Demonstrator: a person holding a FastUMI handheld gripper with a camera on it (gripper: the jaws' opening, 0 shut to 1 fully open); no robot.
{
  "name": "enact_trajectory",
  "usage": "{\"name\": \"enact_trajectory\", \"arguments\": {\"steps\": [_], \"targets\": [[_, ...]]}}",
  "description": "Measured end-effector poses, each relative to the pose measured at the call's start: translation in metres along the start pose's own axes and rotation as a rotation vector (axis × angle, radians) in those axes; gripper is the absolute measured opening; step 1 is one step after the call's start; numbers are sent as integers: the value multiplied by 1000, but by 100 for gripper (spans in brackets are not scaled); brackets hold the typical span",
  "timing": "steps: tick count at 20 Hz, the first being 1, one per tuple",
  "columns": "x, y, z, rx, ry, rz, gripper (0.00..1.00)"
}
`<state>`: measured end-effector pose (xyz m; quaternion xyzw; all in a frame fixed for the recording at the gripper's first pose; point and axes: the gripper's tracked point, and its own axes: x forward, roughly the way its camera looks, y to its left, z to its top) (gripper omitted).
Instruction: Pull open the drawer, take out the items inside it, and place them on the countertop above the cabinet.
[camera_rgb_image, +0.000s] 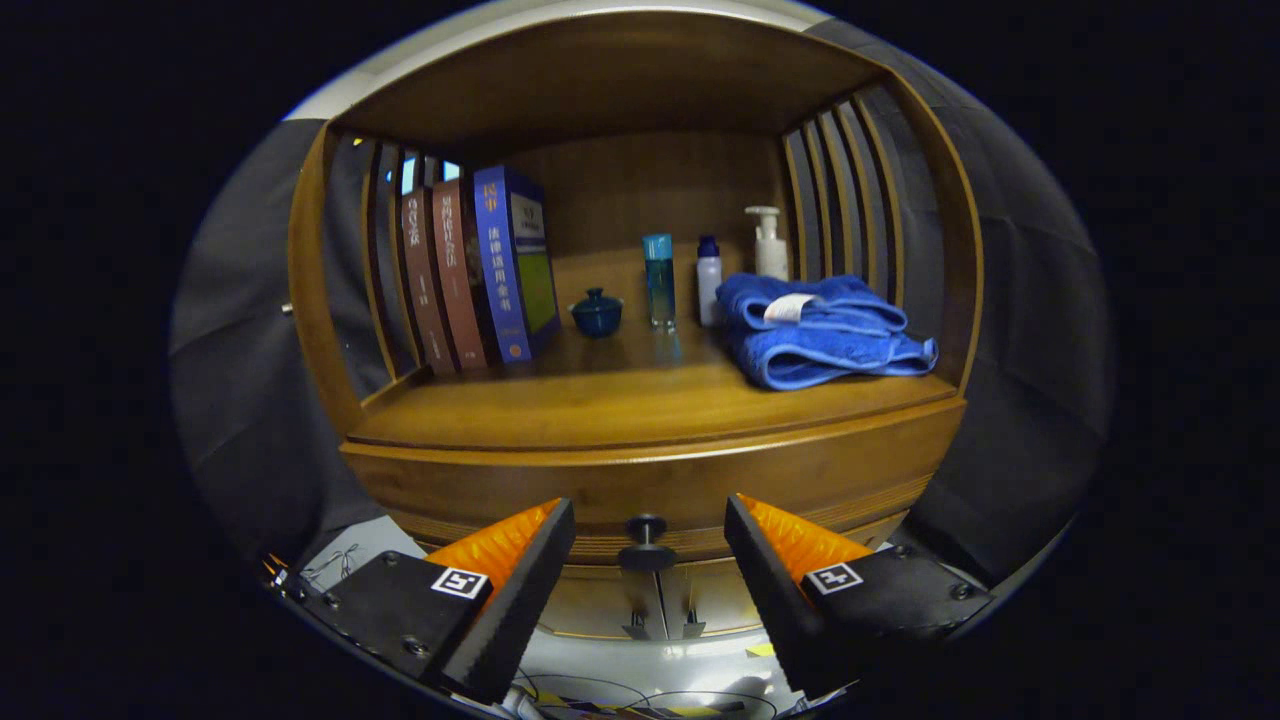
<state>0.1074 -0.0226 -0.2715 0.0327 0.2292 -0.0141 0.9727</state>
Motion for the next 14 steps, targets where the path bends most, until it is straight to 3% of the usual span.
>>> {"name": "enact_trajectory", "arguments": {"steps": [6, 9, 11, 14], "targets": [[31, -3, -35, 32, 70, 4, 98], [41, -1, -42, 10, 88, 11, 79], [40, 0, -45, -16, 100, 5, 55], [40, 0, -46, 0, 95, 11, 42]]}}
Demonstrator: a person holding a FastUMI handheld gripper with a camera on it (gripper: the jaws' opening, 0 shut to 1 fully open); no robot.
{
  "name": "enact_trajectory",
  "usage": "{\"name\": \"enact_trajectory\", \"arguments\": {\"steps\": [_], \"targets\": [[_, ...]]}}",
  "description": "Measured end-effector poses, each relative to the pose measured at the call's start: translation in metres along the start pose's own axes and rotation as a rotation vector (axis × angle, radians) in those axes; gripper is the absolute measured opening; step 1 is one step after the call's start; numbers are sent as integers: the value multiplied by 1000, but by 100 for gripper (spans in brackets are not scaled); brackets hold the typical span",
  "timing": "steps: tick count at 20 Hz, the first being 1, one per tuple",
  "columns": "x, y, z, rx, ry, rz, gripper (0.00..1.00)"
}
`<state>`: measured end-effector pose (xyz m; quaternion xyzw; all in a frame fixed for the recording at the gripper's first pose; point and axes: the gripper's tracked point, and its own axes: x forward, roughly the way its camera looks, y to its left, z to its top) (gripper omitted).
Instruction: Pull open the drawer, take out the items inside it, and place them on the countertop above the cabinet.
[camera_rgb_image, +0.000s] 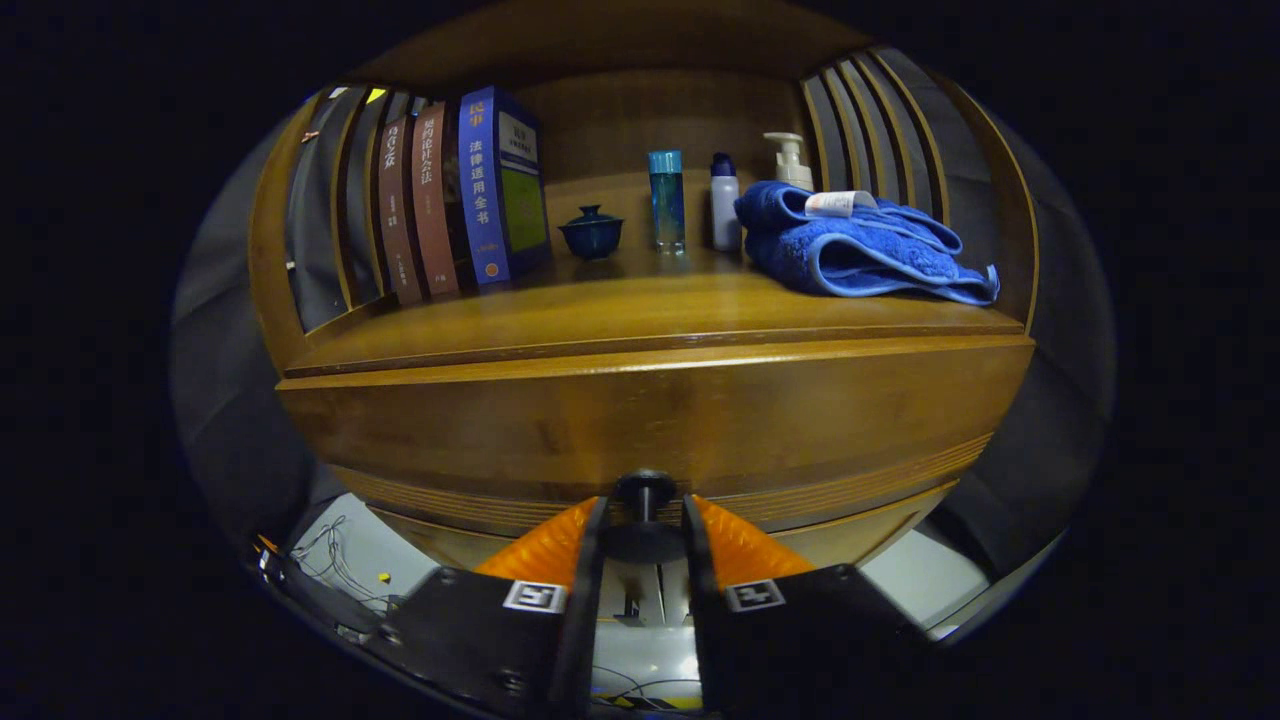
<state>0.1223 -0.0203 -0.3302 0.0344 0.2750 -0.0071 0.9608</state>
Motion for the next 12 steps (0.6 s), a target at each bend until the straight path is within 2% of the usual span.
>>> {"name": "enact_trajectory", "arguments": {"steps": [1, 8, 12], "targets": [[1, -1, 1, -15, 4, -4, 38], [-1, 0, -2, -23, 17, -2, 38], [-29, 0, -16, -21, 69, 16, 38]]}}
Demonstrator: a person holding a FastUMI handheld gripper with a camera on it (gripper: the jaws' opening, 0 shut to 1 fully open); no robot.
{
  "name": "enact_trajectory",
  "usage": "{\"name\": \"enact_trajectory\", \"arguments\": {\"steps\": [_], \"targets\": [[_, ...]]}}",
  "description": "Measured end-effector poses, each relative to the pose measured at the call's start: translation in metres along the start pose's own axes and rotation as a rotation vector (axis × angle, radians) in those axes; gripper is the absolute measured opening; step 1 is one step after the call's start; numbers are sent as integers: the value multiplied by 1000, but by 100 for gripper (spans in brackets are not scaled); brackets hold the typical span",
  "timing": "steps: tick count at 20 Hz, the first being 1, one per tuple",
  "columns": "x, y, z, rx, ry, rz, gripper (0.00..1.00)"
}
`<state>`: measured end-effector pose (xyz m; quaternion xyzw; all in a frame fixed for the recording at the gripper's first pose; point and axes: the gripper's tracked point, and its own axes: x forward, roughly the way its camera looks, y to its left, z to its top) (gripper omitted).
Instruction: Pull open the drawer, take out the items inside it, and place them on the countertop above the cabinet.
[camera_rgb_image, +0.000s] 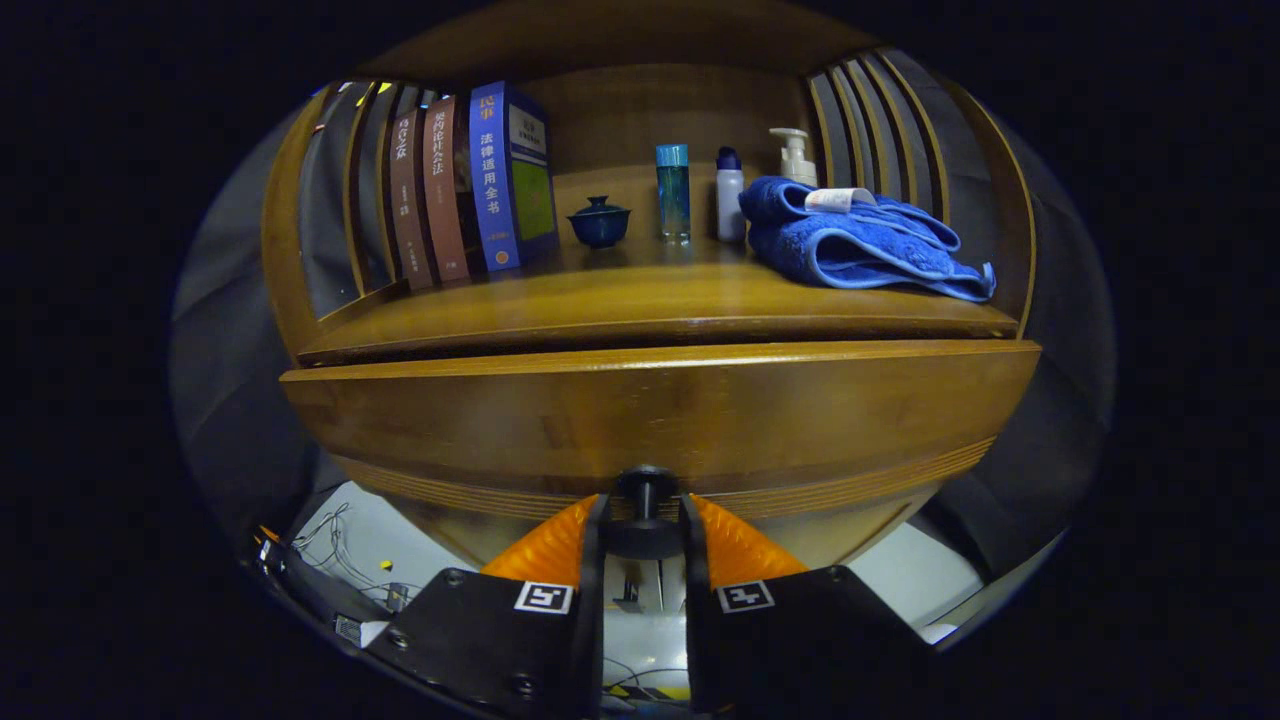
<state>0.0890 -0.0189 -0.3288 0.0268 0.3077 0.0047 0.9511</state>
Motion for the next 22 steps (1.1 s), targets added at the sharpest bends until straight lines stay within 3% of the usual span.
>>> {"name": "enact_trajectory", "arguments": {"steps": [12, 22], "targets": [[-114, 5, -68, 3, 146, 41, 38], [-136, 5, -90, 7, 221, 36, 38]]}}
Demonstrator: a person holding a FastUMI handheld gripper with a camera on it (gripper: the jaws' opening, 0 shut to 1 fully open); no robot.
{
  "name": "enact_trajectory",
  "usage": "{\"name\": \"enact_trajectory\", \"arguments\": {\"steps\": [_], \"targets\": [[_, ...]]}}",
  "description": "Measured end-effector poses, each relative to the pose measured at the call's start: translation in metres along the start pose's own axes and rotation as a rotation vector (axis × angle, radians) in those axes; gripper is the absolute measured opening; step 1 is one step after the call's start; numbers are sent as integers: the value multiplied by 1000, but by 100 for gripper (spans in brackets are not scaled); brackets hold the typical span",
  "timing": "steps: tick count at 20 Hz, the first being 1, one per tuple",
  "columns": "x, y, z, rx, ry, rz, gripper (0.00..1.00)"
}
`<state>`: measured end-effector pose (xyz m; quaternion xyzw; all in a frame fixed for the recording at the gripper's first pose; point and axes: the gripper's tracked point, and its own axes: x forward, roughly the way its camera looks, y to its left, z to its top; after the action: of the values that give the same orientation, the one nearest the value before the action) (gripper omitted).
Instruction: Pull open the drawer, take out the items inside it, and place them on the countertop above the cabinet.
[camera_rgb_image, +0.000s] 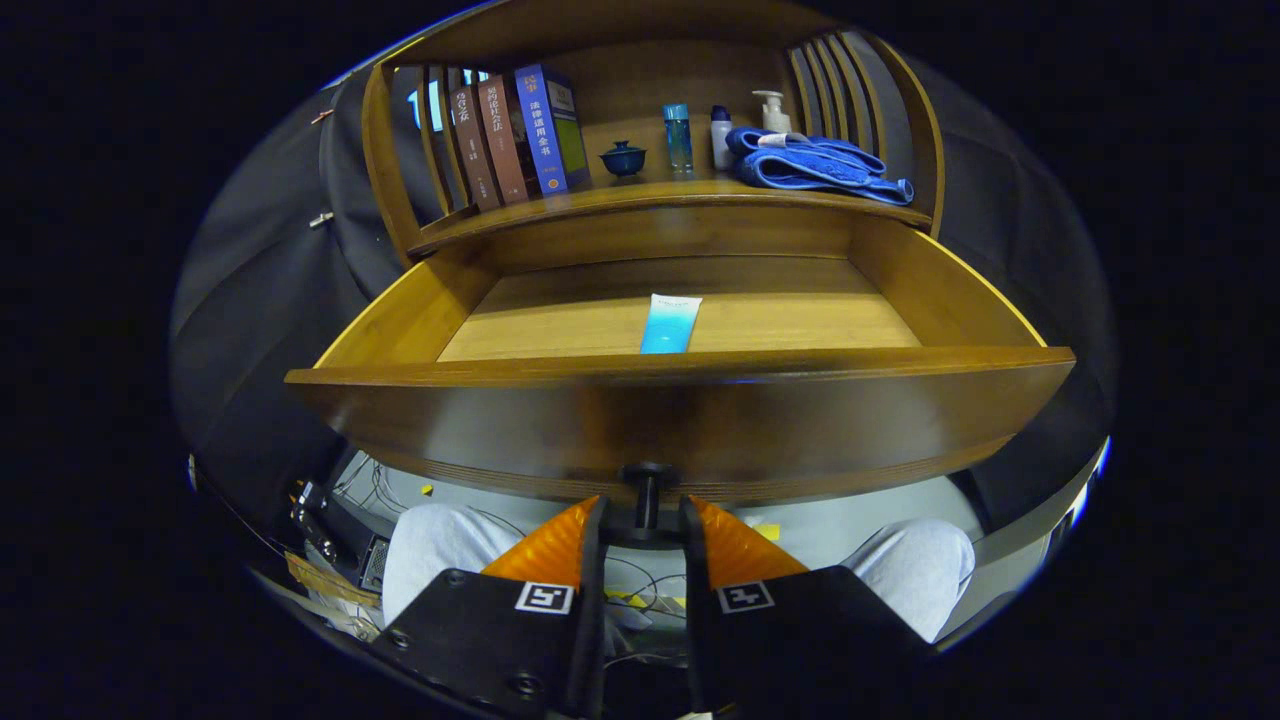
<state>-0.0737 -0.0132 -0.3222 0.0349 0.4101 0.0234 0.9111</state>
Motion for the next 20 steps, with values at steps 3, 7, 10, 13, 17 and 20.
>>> {"name": "enact_trajectory", "arguments": {"steps": [3, 7, 10, 13, 17, 20], "targets": [[-20, -1, 14, 11, -21, -24, 67], [-60, 16, 57, 42, -90, -6, 100], [-59, 21, 106, 75, -120, 18, 100], [-23, 21, 133, 73, -42, 15, 100], [28, 16, 155, 60, 63, -15, 100], [63, 12, 158, 93, 173, -28, 100]]}}
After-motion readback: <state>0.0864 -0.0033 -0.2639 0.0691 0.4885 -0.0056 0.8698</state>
